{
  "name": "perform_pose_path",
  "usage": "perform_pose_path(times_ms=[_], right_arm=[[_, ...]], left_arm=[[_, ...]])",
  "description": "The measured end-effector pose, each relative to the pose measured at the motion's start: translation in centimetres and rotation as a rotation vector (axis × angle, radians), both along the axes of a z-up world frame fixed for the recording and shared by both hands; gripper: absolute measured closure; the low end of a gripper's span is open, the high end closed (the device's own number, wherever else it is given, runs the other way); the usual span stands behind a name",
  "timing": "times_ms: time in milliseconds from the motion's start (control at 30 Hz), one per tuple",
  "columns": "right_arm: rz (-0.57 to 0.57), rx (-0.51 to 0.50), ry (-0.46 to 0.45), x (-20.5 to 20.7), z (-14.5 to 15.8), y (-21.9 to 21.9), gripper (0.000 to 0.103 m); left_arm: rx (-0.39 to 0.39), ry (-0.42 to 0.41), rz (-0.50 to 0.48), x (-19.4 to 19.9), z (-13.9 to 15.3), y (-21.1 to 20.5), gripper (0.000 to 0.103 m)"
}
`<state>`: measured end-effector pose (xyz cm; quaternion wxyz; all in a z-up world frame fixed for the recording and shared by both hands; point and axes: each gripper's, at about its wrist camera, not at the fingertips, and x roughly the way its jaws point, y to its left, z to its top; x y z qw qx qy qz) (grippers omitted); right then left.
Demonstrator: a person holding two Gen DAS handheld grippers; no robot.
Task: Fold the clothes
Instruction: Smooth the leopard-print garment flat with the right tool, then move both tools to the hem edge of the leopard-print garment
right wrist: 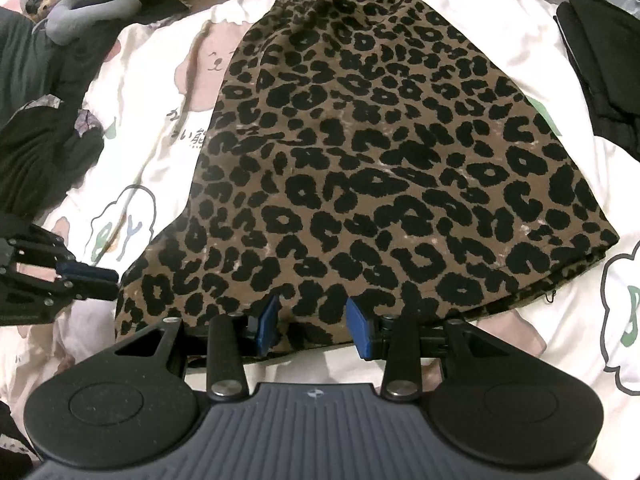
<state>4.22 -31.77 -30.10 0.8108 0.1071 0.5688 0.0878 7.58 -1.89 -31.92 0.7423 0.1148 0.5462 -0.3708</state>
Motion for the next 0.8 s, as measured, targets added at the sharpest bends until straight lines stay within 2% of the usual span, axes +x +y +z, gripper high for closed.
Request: perform_pose_path(times_ms=[33,67,167,267,567,800], right_arm=[[0.000,0.000,0.001,0.0,0.0,0.0,0.058],[-0.002,-0.001,0.003,0.0,-0.1,-0.1,0.058],[-0.002,0.000,0.007,-0.1,-0.2,-0.1,0.058],[-0.002,0.000,0.004,-0.2,-0.2,-0.1,0.058],[-0.017,-0.004,-0.003,-0.1,-0.3,-0.6,0.058],[-0.050,-0.034,-0.004,-0.1,-0.8,-1.9,0.058]], left_arm=[[0.005,-0.010,-0.005,0.2,0.4,0.0,0.075],[0.007,-0.020,-0.004,0.5,0.8,0.0,0.071],[-0.012,-0.017,0.021,1.5,1.8,-0.2,0.071],[-0.028,-0.005,0.006,1.6,2.1,-1.7,0.071],[0.088,0.005,-0.121,-0.6,-0.5,-6.8,0.071],[0.152,-0.010,-0.155,-1.7,-2.8,-7.4,0.072]])
